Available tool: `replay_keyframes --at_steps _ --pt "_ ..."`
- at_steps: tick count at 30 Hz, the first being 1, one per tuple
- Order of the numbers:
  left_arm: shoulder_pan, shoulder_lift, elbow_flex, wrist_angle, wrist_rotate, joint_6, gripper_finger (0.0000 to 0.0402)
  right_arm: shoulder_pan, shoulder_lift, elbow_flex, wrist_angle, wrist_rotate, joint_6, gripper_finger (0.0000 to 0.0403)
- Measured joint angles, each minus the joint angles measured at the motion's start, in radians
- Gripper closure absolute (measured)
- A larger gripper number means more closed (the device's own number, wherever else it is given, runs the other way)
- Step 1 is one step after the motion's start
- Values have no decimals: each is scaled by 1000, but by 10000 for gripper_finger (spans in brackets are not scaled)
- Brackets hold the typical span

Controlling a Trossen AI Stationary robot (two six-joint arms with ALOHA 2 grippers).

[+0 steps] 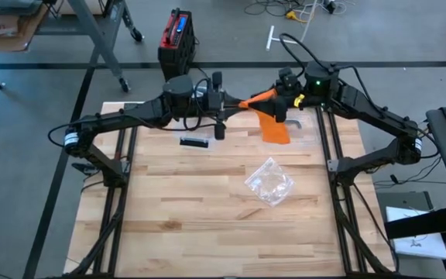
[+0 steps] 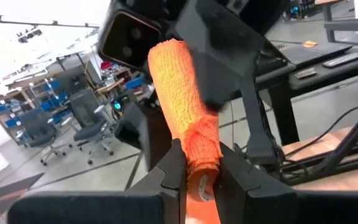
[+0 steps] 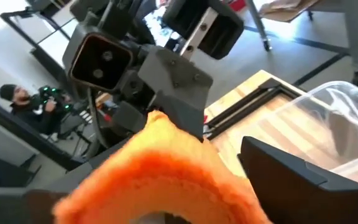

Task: Roll bandage
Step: Roll the orange bandage

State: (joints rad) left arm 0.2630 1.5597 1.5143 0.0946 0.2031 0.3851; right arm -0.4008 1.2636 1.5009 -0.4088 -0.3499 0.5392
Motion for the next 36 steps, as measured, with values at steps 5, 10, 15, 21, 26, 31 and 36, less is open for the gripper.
replay_keyframes --at_steps 5,10,15,21,26,31,36 --pt "2 -11 0 -37 -2 40 358 -25 -20 -1 0 7 -13 100" --pt "1 -10 2 -34 -56 93 358 -42 -27 0 -6 13 2 90" --pt "1 -10 2 -27 -57 149 358 -40 -19 0 -7 4 45 98" --pt "2 -10 2 -30 -66 225 358 -40 -19 0 -3 1 65 121" --pt "2 -10 2 -39 -100 308 358 -40 -19 0 -3 -3 106 144" --pt "2 -10 2 -45 -134 388 358 -40 -15 -1 -3 -19 94 160" --pt "2 -10 2 -43 -139 400 358 -40 -15 -1 -3 -21 52 156"
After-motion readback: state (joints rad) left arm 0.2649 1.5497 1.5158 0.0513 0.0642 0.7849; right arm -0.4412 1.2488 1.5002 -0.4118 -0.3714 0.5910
